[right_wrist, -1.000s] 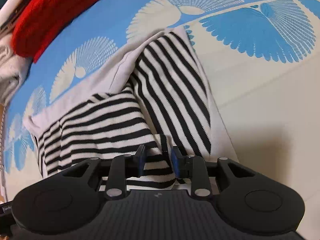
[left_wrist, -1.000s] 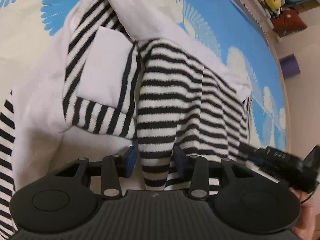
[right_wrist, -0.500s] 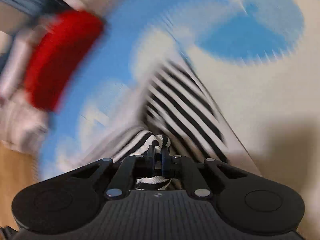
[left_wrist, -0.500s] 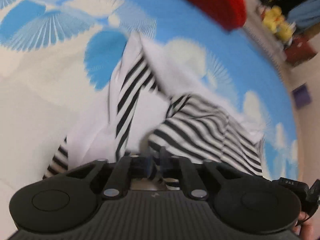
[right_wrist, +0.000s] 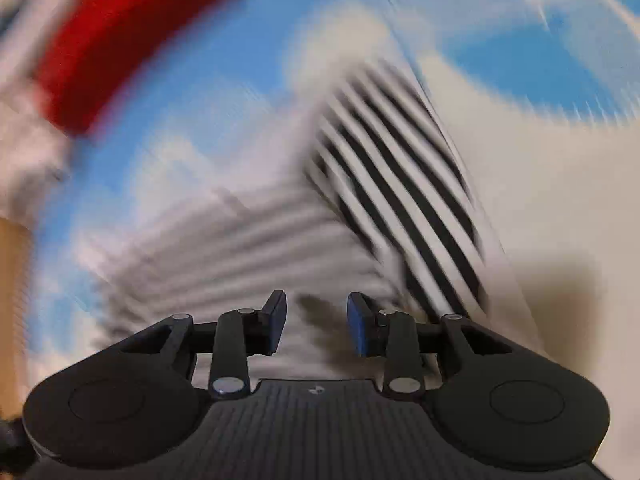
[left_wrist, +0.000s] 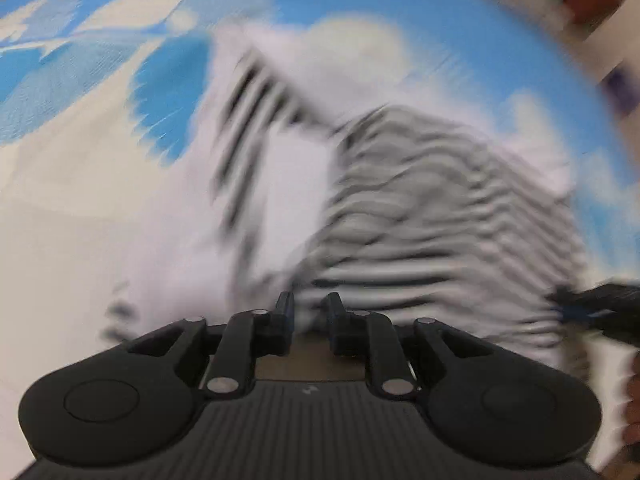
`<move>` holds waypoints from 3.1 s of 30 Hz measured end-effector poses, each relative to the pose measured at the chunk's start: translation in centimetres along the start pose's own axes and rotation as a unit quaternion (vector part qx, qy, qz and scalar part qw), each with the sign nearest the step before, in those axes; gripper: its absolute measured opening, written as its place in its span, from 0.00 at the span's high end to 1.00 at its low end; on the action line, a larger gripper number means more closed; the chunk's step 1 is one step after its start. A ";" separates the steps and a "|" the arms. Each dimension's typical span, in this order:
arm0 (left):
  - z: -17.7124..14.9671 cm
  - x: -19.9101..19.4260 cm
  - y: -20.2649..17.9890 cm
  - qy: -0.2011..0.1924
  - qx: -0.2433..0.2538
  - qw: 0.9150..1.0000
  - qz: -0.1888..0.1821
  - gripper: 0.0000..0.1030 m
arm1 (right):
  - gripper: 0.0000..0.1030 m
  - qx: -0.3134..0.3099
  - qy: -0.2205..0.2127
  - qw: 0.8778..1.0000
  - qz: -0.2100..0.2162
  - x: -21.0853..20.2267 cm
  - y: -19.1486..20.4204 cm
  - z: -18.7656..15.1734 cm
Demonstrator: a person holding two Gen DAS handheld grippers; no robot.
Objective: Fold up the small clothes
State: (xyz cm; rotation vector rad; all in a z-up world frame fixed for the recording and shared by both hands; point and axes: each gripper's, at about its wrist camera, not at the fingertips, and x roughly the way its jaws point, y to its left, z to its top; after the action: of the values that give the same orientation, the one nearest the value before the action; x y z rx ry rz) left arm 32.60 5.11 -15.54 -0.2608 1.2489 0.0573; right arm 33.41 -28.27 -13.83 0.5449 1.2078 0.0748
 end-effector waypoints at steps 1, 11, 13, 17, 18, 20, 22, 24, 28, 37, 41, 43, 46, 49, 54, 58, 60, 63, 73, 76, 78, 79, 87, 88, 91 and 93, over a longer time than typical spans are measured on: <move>0.0 -0.7 0.2 -0.013 -0.008 1.000 -0.011 0.83 | 0.67 0.013 0.002 1.000 -0.005 0.4 -0.4 -0.2; -1.3 0.1 -0.6 0.005 0.041 0.999 0.013 0.79 | 0.62 0.017 -0.012 1.000 -0.020 0.2 -0.6 -1.8; -1.6 -2.3 -0.7 -0.042 0.050 0.998 0.000 0.78 | 0.60 0.018 -0.037 0.999 -0.014 -1.7 -0.2 -2.0; -3.5 -8.3 -1.8 -0.139 0.100 0.984 0.041 0.67 | 0.59 -0.049 -0.158 0.986 0.007 -10.0 2.0 -3.4; -4.1 -9.4 -1.9 -0.148 0.102 0.983 0.046 0.67 | 0.59 -0.056 -0.186 0.981 0.008 -12.1 2.1 -3.8; -5.5 -11.4 -2.1 -0.161 0.101 0.981 0.043 0.67 | 0.57 -0.051 -0.228 0.972 0.019 -16.5 1.6 -5.1; -7.1 -13.5 -2.2 -0.174 0.105 0.978 0.044 0.67 | 0.57 -0.063 -0.255 0.964 0.032 -19.8 1.2 -6.8; -9.3 -15.7 -2.0 -0.188 0.112 0.974 0.052 0.66 | 0.56 -0.087 -0.280 0.956 0.027 -22.8 0.6 -9.0; -13.5 -19.4 -1.4 -0.207 0.112 0.971 0.045 0.66 | 0.52 -0.120 -0.314 0.941 0.027 -26.6 -2.2 -14.1; -21.1 -23.2 1.8 -0.223 0.106 0.969 -0.004 0.65 | 0.52 -0.071 -0.284 0.956 0.011 -23.9 -9.9 -22.4; -23.1 -19.7 3.6 -0.202 0.069 0.977 -0.025 0.55 | 0.52 -0.053 -0.209 0.976 0.001 -20.4 -11.6 -23.9; -23.9 -17.2 4.5 -0.189 0.049 0.980 -0.025 0.44 | 0.53 -0.062 -0.172 0.983 -0.011 -18.6 -11.9 -24.1; -23.8 -13.6 5.4 -0.132 0.005 0.991 0.001 0.33 | 0.53 -0.076 -0.139 0.987 -0.037 -16.5 -11.6 -24.2; -23.4 -11.7 6.4 -0.096 -0.031 0.995 -0.015 0.23 | 0.51 -0.063 -0.118 0.990 -0.044 -15.0 -12.1 -23.7; -23.4 -10.3 7.5 -0.065 -0.059 0.996 -0.010 0.21 | 0.50 -0.023 -0.070 0.996 -0.048 -12.3 -13.0 -23.2; -23.9 -9.0 8.2 -0.029 -0.080 0.996 -0.023 0.22 | 0.50 -0.013 -0.053 0.997 -0.054 -11.2 -13.0 -23.3; -24.2 -8.8 8.2 -0.025 -0.078 0.996 -0.020 0.23 | 0.50 -0.018 -0.048 0.997 -0.061 -10.8 -12.9 -23.5; -24.5 -8.9 8.3 -0.028 -0.073 0.997 -0.016 0.29 | 0.50 -0.022 -0.044 0.996 -0.073 -10.6 -13.0 -23.7; -24.9 -10.4 7.4 -0.056 -0.037 0.997 -0.037 0.90 | 0.94 -0.022 -0.063 0.997 -0.032 -12.1 -13.6 -24.2; -25.2 -13.0 7.2 -0.094 -0.032 0.993 -0.061 0.90 | 0.95 -0.015 -0.106 0.994 -0.013 -14.7 -13.8 -24.1; -25.5 -14.6 7.5 -0.112 -0.034 0.989 -0.088 0.90 | 0.95 -0.003 -0.139 0.990 0.001 -17.0 -14.2 -24.2; -25.7 -14.9 7.6 -0.114 -0.035 0.988 -0.095 0.90 | 0.95 0.000 -0.151 0.989 0.001 -18.0 -14.5 -24.3; -25.5 -11.2 8.7 -0.032 -0.065 0.996 -0.060 0.65 | 0.90 0.003 -0.060 0.997 -0.057 -14.5 -15.5 -24.4; -25.3 -11.0 8.8 -0.030 -0.071 0.995 -0.061 0.55 | 0.85 0.014 -0.052 0.997 -0.059 -13.9 -15.7 -24.3; -25.0 -10.5 8.5 -0.023 -0.073 0.995 -0.059 0.35 | 0.62 0.022 -0.038 0.997 -0.065 -12.7 -15.7 -23.8; -25.0 -9.9 8.2 -0.017 -0.067 0.996 -0.052 0.35 | 0.57 0.012 -0.034 0.997 -0.069 -12.1 -15.2 -23.5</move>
State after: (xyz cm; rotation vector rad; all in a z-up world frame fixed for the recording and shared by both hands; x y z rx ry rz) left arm 4.70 8.37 -14.83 -0.4396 1.1967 0.0551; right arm 4.29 -37.08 -15.76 0.4794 1.1770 -0.0750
